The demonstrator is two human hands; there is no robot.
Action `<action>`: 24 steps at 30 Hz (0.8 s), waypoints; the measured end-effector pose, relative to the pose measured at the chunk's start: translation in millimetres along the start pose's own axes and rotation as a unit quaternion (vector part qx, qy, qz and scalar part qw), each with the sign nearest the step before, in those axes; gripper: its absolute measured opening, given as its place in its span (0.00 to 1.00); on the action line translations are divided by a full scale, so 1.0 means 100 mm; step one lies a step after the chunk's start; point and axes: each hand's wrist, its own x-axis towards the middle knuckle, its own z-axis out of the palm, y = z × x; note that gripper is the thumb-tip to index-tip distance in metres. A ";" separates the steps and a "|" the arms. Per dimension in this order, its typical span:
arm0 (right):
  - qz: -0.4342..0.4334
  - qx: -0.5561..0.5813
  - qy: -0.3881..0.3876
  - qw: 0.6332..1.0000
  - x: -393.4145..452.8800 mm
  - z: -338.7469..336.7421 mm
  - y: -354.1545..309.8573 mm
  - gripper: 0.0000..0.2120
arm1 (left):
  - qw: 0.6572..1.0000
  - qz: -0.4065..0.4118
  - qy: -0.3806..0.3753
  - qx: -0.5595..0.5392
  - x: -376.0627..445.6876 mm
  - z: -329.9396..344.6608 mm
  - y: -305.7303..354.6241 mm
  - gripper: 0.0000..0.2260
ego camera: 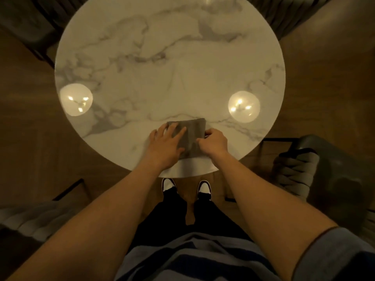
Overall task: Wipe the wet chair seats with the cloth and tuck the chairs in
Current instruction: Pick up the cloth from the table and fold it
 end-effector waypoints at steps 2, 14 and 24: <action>-0.028 0.018 0.011 0.999 -0.04 0.03 0.00 0.10 | 1.000 -0.003 0.004 -0.015 0.01 -0.01 -0.01 0.31; -0.178 0.005 0.013 0.984 -0.31 0.54 -0.11 0.13 | 0.717 -0.288 0.102 -0.626 0.00 -0.13 -0.13 0.04; -0.182 -0.011 -0.024 0.983 -0.29 0.66 -0.16 0.17 | 0.809 -0.262 0.081 -0.520 0.12 -0.17 -0.19 0.08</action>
